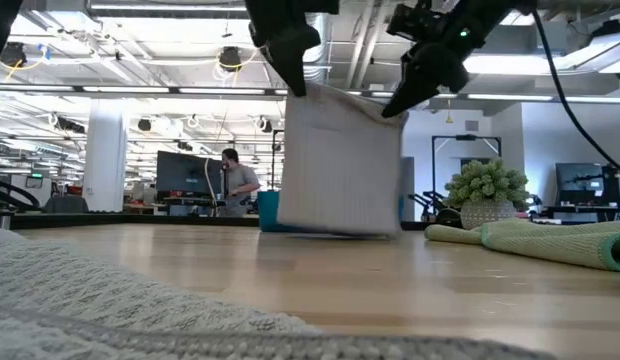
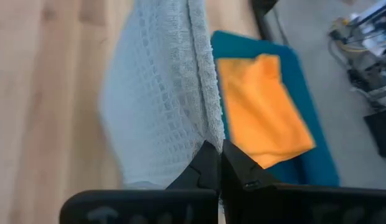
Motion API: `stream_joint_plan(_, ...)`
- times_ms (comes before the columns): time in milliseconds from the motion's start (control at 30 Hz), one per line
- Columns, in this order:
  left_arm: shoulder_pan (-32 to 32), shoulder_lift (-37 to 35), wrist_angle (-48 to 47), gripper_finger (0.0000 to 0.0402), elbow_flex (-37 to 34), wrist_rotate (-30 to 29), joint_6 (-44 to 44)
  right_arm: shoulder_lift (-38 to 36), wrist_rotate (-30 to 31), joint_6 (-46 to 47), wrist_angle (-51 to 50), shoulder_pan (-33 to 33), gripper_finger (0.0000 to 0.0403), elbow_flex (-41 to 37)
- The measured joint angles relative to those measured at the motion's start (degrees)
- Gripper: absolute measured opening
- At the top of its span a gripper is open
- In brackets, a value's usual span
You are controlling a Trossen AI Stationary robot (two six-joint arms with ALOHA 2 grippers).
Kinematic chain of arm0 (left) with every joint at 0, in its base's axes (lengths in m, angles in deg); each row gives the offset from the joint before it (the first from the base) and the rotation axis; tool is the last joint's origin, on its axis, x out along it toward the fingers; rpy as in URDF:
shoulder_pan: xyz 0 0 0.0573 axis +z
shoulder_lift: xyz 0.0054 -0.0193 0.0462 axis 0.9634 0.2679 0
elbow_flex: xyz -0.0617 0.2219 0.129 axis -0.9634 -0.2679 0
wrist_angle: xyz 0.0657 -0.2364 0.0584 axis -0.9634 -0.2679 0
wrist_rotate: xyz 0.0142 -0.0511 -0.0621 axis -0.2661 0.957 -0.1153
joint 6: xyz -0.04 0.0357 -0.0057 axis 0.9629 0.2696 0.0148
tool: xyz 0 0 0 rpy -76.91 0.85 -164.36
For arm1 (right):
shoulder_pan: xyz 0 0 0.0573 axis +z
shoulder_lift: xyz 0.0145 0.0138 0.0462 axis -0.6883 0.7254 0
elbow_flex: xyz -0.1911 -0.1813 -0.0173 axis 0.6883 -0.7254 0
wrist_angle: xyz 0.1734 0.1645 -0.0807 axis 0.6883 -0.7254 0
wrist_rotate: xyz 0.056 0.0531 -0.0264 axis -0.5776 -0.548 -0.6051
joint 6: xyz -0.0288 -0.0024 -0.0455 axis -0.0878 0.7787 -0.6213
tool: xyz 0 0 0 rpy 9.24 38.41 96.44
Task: Fold microfiber towels
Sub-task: Put the top gray microfiber cloth in the blue bin
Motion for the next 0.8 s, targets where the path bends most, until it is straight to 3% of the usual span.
stream_joint_plan(200, 6.8, -1.3, 0.1, 0.0004, 0.0, 4.4, -3.2, 0.8, -0.7, -4.9, 4.6, -6.4, 0.0013, 0.0)
stream_joint_plan(800, 23.3, -0.6, 10.7, 0.0004, -0.1, 6.6, -16.4, 8.7, -1.4, -15.7, 21.6, -21.3, 0.0013, 0.3)
